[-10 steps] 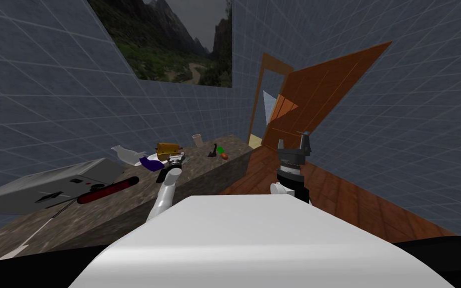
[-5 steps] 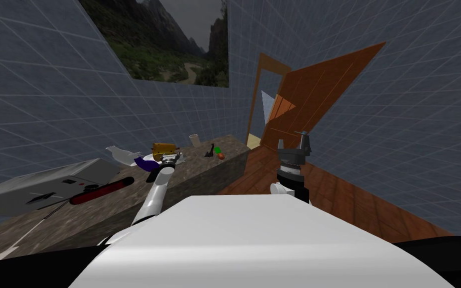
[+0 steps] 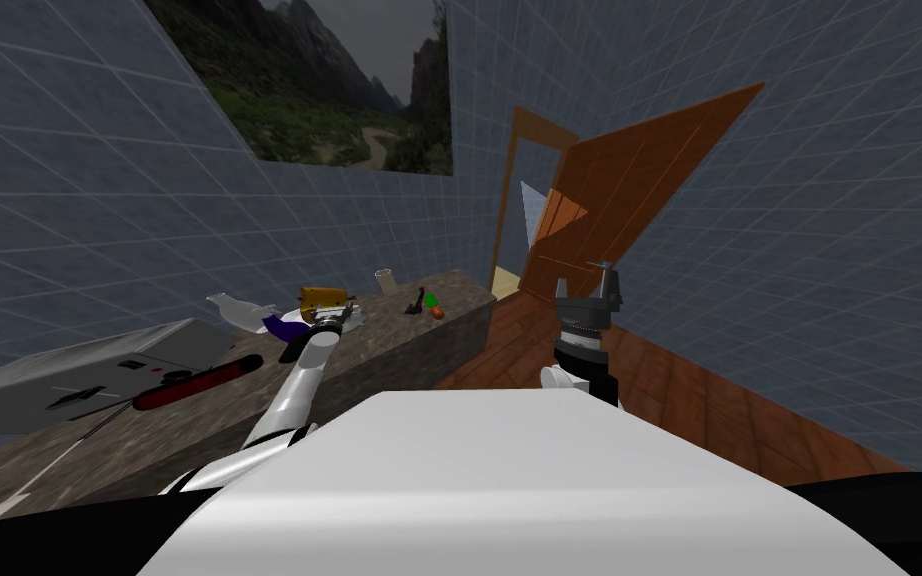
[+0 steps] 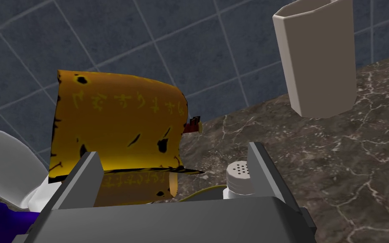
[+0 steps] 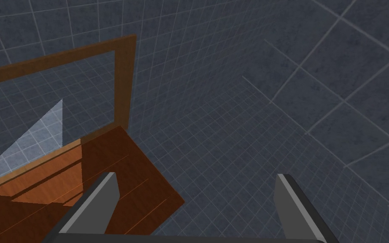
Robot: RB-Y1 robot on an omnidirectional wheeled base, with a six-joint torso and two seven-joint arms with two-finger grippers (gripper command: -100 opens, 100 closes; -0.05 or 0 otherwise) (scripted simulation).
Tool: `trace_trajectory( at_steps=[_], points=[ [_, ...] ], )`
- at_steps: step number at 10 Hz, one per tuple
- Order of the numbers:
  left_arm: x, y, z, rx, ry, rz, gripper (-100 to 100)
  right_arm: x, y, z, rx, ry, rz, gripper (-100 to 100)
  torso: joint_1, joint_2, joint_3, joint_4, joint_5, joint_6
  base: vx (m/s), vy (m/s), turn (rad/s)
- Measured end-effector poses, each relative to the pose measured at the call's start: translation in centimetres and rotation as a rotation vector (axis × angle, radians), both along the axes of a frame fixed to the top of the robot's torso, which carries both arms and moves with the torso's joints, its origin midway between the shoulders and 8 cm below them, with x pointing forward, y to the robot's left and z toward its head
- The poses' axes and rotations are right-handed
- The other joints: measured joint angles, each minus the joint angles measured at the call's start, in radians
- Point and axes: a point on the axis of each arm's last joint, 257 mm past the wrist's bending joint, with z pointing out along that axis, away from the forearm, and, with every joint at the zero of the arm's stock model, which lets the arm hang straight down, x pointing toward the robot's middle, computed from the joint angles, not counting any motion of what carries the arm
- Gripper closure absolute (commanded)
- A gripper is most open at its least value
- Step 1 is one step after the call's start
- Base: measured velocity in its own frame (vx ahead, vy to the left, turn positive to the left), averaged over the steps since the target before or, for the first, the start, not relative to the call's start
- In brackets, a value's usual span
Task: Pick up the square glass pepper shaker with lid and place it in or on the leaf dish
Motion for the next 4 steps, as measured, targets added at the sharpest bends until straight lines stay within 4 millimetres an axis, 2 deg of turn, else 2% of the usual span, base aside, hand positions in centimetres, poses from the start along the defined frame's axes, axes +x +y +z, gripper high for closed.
trace_trajectory(
  at_steps=[4],
  points=[
    [0.00, 0.00, 0.00, 0.000, 0.000, 0.000, 0, 0.00, 0.00, 0.00, 0.000, 0.000, 0.000, 0, 0.001, 0.000, 0.000, 0.000, 0.000, 0.000, 0.000, 0.000, 0.000]
  ],
)
